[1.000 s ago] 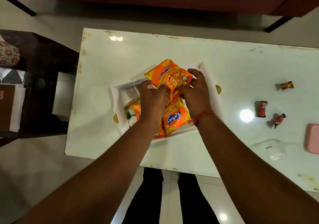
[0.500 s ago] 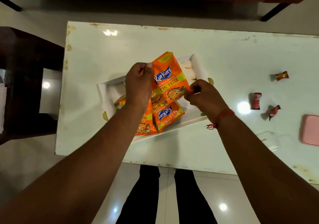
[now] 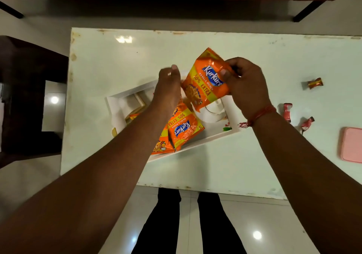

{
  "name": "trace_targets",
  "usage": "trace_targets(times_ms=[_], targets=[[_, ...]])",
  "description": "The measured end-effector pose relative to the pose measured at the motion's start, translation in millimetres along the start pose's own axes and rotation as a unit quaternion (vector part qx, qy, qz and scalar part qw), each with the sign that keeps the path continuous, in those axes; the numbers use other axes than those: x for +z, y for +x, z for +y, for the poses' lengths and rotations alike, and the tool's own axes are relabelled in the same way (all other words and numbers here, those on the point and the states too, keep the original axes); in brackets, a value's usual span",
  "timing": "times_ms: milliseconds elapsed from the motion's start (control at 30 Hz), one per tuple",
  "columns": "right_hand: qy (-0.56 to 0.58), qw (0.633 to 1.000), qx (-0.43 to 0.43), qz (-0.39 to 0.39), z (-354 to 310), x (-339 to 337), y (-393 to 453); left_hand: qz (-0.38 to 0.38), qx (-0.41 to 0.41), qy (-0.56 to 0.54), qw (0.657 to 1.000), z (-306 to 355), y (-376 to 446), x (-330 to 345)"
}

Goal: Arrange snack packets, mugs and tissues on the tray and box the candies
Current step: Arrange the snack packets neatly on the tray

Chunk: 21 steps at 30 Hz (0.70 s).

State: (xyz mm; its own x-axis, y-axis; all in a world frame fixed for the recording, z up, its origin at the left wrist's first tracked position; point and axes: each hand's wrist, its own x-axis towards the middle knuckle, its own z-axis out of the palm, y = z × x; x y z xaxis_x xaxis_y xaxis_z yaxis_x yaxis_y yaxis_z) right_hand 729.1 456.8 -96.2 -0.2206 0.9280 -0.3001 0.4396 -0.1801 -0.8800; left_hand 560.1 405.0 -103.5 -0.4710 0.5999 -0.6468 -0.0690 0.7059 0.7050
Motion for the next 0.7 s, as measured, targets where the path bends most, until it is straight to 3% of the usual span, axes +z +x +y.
trace_targets(times_ms=[100, 267, 500, 700], targets=[[0.124, 0.990, 0.064, 0.023, 10, -4, -1, -0.072, -0.113, -0.152, 0.979, -15, 3, 4], [0.177, 0.976, 0.124, 0.010, 27, -11, -1, -0.098, -0.119, -0.179, 0.972, -24, 4, 10], [0.014, 0.996, 0.089, 0.026, 35, -12, 4, -0.007, -0.018, 0.015, 1.000, -23, 14, 15], [-0.115, 0.991, 0.037, 0.051, 46, -4, 18, 0.094, 0.130, 0.159, 0.974, -33, 19, 24]])
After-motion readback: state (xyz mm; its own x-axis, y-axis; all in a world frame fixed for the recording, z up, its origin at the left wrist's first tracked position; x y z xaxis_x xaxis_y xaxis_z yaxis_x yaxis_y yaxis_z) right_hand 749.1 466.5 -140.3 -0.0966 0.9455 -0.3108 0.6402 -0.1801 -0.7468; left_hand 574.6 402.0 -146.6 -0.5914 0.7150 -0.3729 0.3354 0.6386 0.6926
